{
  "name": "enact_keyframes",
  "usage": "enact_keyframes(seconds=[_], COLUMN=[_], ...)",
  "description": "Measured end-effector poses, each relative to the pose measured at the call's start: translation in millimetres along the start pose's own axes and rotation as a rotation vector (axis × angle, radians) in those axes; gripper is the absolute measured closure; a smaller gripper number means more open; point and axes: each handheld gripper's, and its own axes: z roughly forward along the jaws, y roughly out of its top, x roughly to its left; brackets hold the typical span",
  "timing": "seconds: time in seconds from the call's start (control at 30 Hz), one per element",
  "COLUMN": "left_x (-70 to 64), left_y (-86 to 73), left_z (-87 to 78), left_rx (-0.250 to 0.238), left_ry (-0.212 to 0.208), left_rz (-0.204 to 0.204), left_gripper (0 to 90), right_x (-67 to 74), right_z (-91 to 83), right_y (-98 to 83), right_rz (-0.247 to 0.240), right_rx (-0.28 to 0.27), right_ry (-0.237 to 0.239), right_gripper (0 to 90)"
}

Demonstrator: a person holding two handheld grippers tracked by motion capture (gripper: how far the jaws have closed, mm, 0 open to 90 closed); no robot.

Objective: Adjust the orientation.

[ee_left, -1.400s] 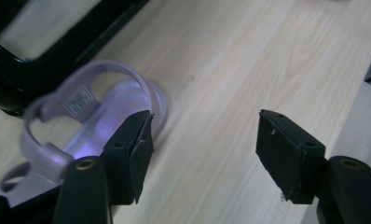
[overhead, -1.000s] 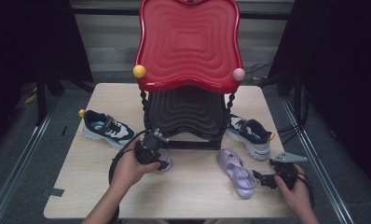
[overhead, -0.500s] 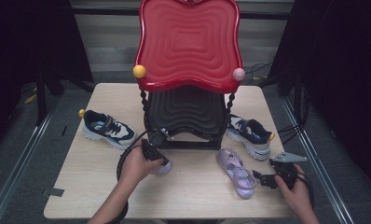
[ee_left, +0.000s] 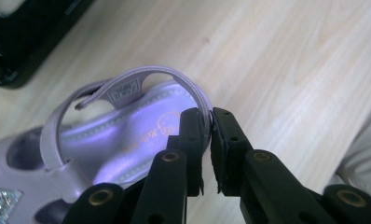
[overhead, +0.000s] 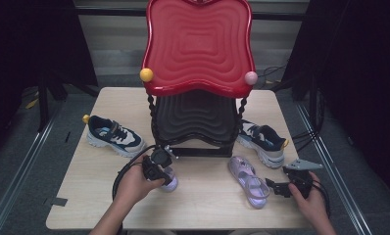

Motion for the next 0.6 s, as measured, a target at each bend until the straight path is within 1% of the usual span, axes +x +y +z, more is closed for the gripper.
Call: enact_keyframes(seconds=[0.03,0.1,0.13,0.2,0.3,0.33,0.37,0.4,0.47,0.5,0.53,0.57,0.6], left_x=[-0.3,0.7,0.7,1.2,0.5,0.3,0.6,0.0,0.4,1.0,1.4,2.0,2.8], left_y=[-2.0,-8.9,-8.9,-13.5,-19.8,-21.8,-23.0,-24.2,-26.5,-27.4,-28.1,-28.9,-30.6], left_z=[-0.8,-3.1,-3.1,-4.5,-6.6,-7.7,-7.9,-8.9,-10.1,-10.7,-12.0,-13.3,-16.6], left_rx=[0.005,-0.001,-0.001,-0.005,-0.004,-0.001,-0.008,-0.005,-0.022,-0.034,-0.047,-0.060,-0.090], left_ry=[-0.007,-0.024,-0.024,-0.033,-0.041,-0.042,-0.043,-0.045,-0.046,-0.035,-0.016,-0.012,-0.010], left_rz=[-0.002,-0.008,-0.008,-0.007,-0.018,-0.015,-0.011,-0.017,-0.018,-0.018,-0.019,-0.020,-0.033], left_gripper=[82.9,82.8,82.7,82.6,82.0,81.7,80.7,80.1,78.3,76.0,71.1,66.8,62.9], right_x=[0.0,0.1,0.1,0.1,0.2,0.2,0.1,0.1,0.1,0.2,0.2,0.2,0.1], right_z=[0.0,-0.2,-0.2,-0.2,-0.2,-0.2,-0.1,-0.2,-0.1,-0.2,-0.2,-0.1,0.0], right_y=[0.0,0.1,0.2,0.2,0.2,0.2,0.1,0.2,0.1,0.2,0.2,0.2,0.2], right_rz=[0.000,0.003,0.003,0.003,0.004,0.005,0.003,0.003,0.003,0.004,0.004,0.004,0.002], right_rx=[0.000,0.003,0.003,0.003,0.003,0.004,0.003,0.003,0.002,0.003,0.003,0.003,0.002], right_ry=[0.000,-0.001,-0.001,-0.001,-0.001,0.000,-0.001,-0.001,-0.001,-0.001,-0.001,-0.001,0.000], right_gripper=[11.1,11.1,11.1,11.1,11.1,11.1,11.1,11.1,11.1,11.1,11.1,11.1,11.1])
